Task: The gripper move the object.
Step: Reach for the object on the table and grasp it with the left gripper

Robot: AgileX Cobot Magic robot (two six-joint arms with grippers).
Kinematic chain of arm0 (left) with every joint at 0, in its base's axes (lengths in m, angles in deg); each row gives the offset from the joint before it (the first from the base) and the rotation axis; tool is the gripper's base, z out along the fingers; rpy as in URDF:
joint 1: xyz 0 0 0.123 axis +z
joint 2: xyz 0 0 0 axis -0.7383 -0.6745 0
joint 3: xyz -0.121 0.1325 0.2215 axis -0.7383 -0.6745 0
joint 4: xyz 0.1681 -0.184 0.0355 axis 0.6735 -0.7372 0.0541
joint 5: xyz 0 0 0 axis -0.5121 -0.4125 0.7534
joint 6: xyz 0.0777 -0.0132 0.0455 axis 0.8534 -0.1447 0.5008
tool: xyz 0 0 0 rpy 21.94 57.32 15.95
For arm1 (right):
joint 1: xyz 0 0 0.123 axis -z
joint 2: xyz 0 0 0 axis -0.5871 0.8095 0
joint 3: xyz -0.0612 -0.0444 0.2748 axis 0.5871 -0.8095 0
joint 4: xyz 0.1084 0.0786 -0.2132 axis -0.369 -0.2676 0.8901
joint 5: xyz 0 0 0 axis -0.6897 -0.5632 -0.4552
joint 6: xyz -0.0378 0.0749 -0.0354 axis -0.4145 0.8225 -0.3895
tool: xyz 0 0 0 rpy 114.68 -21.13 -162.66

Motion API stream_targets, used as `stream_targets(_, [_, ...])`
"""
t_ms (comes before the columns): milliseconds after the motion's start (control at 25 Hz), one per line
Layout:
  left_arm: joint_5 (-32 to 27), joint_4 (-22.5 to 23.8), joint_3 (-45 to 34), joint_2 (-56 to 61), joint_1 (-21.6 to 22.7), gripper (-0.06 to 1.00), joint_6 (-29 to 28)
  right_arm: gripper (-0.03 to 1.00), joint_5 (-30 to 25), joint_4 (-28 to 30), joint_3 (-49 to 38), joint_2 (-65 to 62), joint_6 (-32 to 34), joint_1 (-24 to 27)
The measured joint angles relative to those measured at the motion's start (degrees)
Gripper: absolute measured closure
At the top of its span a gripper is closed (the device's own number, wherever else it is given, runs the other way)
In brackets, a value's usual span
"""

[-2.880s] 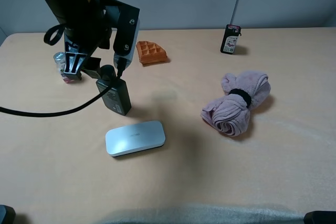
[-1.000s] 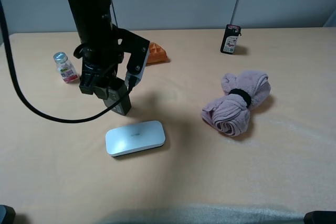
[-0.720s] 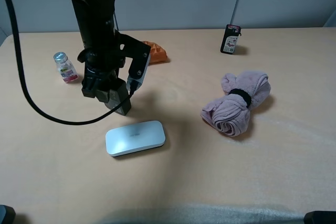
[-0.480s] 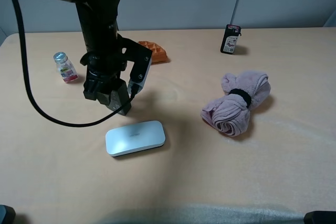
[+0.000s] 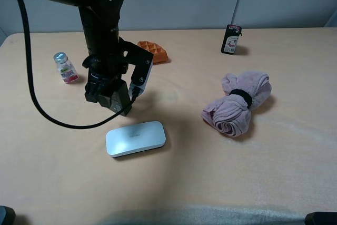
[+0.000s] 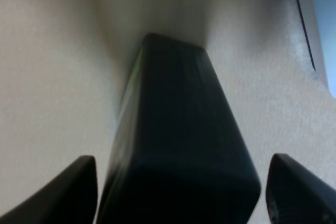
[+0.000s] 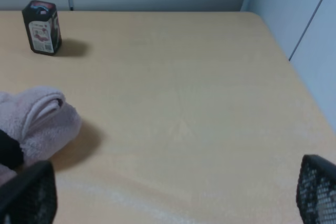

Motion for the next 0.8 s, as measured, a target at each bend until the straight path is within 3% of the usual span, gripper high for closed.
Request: stream_targets(800, [0.0,-0.4,0.0,0.0,0.0,0.21,0.0,0.27,0.0,0.0,0.0,0.0,0.0,0.0])
